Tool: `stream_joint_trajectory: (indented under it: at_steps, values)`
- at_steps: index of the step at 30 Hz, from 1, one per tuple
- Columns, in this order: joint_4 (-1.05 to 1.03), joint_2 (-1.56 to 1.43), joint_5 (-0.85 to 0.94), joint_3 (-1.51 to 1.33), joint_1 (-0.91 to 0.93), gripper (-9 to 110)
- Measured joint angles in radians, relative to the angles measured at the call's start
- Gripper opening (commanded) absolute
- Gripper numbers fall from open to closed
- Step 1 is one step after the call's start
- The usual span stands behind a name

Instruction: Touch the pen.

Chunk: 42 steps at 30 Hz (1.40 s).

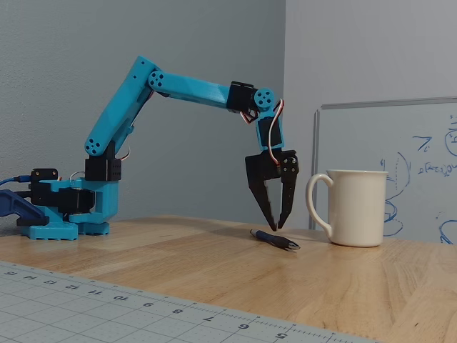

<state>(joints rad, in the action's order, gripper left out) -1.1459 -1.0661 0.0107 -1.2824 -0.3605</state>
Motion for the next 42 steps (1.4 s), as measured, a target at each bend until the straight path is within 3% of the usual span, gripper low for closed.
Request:
stream_joint_trajectory:
  at_steps: [42]
  values:
    - [0.0,0.049,-0.009,0.029,0.0,1]
